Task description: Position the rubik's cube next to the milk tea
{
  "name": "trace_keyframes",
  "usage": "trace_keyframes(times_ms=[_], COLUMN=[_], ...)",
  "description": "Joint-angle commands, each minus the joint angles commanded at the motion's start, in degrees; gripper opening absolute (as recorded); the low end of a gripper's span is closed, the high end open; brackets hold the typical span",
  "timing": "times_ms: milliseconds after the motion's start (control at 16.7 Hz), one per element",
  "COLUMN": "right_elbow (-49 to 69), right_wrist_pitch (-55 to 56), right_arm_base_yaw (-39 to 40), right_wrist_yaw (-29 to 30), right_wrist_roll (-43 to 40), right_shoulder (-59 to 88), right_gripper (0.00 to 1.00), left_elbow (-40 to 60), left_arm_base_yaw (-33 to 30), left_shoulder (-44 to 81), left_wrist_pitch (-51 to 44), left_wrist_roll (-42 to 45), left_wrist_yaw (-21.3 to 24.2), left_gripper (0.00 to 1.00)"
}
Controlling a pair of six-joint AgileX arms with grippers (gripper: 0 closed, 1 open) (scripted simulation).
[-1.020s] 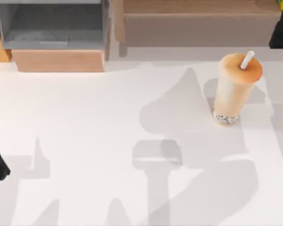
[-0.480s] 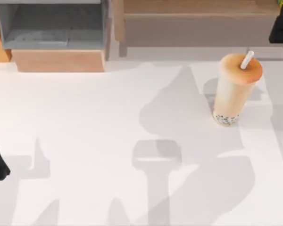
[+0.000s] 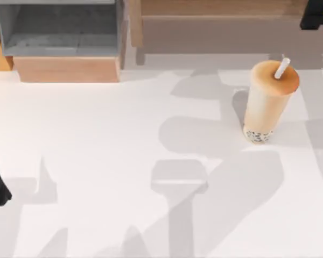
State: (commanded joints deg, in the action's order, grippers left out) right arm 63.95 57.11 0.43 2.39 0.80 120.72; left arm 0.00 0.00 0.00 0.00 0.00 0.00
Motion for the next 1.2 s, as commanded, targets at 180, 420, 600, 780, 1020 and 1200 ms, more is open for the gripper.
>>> trace_keyframes(times_ms=[180, 420, 600, 780, 1020, 1200], right_elbow=[1.1, 1.1, 1.1, 1.1, 1.1, 1.1], right_wrist_pitch=[0.0, 0.0, 0.0, 0.0, 0.0, 0.0], right_arm_base_yaw=[0.1, 0.1, 0.1, 0.1, 0.1, 0.1], right_wrist_yaw=[0.1, 0.1, 0.1, 0.1, 0.1, 0.1], right_wrist_roll=[0.0, 0.0, 0.0, 0.0, 0.0, 0.0], right_shoulder=[1.5, 1.5, 1.5, 1.5, 1.5, 1.5], right_gripper=[1.0, 0.85, 0.62, 0.4, 0.1, 0.0], left_elbow=[0.0, 0.0, 0.0, 0.0, 0.0, 0.0], left_arm_base_yaw=[0.0, 0.0, 0.0, 0.0, 0.0, 0.0], left_shoulder=[0.0, 0.0, 0.0, 0.0, 0.0, 0.0], left_wrist_pitch=[0.0, 0.0, 0.0, 0.0, 0.0, 0.0], left_wrist_roll=[0.0, 0.0, 0.0, 0.0, 0.0, 0.0], left_wrist_yaw=[0.0, 0.0, 0.0, 0.0, 0.0, 0.0], left_gripper=[1.0, 1.0, 1.0, 1.0, 1.0, 1.0])
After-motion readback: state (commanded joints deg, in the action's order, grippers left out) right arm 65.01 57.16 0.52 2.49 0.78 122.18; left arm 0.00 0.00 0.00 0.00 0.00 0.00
